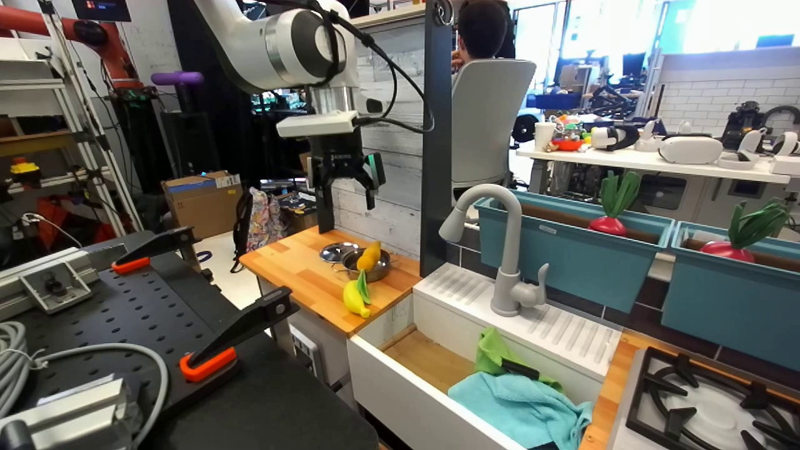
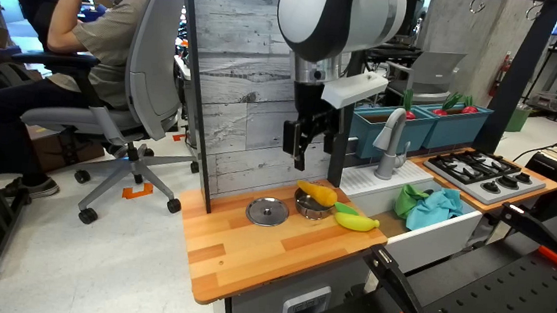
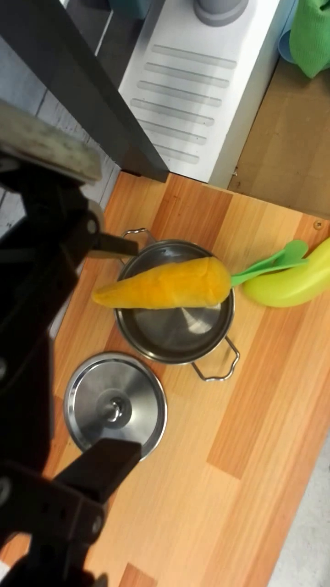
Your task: Put the toy carrot on the silver pot
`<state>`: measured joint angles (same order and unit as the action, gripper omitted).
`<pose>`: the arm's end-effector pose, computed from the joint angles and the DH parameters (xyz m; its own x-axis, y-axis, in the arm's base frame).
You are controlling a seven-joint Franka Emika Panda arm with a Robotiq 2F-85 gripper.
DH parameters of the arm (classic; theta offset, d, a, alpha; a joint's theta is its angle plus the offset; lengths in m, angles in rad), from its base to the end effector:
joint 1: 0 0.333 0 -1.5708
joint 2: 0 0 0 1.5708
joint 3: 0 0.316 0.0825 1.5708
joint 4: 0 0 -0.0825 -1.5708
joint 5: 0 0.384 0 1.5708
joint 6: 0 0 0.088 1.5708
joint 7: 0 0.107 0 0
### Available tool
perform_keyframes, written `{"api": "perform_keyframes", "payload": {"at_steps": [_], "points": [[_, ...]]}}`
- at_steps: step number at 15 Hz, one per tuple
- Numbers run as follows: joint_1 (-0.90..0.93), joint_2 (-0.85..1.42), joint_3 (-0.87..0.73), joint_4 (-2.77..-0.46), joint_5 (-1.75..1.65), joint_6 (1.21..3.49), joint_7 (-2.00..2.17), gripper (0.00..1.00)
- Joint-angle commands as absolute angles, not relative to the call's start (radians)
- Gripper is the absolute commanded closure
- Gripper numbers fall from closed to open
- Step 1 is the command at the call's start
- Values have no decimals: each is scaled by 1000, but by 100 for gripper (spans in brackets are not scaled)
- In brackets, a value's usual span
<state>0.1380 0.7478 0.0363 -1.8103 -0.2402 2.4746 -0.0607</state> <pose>0.6250 0.1099 0.1199 0.9102 0.4026 -0.0972 0.4114 -0.9058 0.1014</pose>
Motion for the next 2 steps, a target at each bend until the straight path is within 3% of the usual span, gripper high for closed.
{"api": "perform_keyframes", "payload": {"at_steps": [1, 2], "points": [[143, 724, 35, -1828, -235, 2471, -64, 0], [143, 707, 37, -1843, -235, 2471, -64, 0]]}}
